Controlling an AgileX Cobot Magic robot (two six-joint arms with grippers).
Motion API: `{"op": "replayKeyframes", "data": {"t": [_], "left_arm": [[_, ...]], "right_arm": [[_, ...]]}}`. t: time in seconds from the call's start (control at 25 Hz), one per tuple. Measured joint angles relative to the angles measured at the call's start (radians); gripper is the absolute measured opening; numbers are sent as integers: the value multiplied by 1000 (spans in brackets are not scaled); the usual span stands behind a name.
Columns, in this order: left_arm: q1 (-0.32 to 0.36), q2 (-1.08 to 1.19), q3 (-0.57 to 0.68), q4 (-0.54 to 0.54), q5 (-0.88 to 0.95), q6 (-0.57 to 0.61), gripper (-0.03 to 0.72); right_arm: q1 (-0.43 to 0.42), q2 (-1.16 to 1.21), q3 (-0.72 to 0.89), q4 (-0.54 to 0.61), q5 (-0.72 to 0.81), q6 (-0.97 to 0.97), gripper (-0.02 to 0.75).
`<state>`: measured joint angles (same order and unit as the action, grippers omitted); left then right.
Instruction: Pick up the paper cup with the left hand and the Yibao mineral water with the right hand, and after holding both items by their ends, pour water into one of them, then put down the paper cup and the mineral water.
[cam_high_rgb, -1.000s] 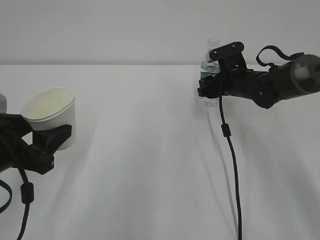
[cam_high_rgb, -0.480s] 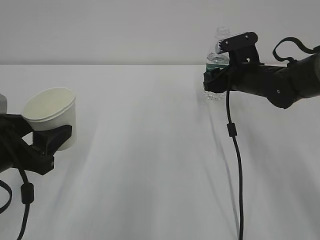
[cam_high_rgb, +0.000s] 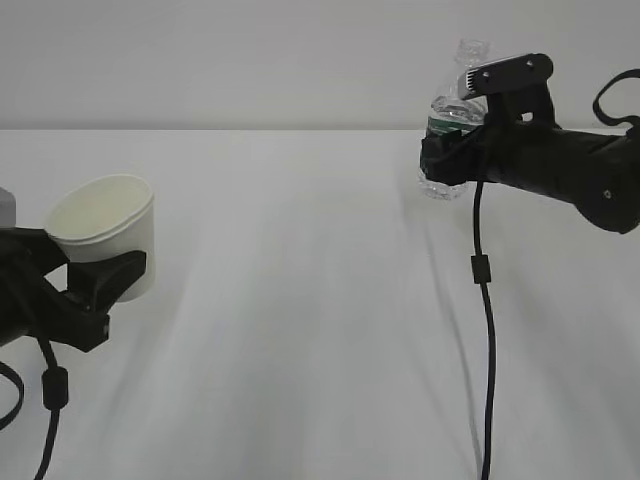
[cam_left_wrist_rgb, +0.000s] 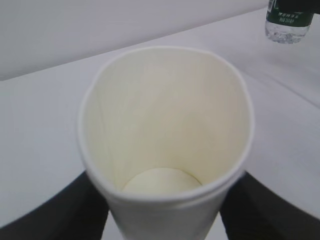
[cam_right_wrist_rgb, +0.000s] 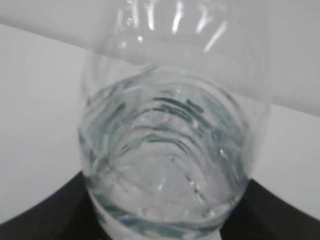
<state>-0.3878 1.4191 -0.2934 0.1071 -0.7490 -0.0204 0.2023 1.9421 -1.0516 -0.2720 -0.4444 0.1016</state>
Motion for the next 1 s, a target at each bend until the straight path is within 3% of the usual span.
{"op": "replayKeyframes", "data": {"t": [0.36, 1.0], "left_arm": [[0, 0, 0, 58, -2, -58, 463], [0, 0, -31, 214, -53, -191, 462]], "right_arm": [[0, -173, 123, 0, -1, 6, 456], [4, -385, 217, -63, 142, 8, 456]]}}
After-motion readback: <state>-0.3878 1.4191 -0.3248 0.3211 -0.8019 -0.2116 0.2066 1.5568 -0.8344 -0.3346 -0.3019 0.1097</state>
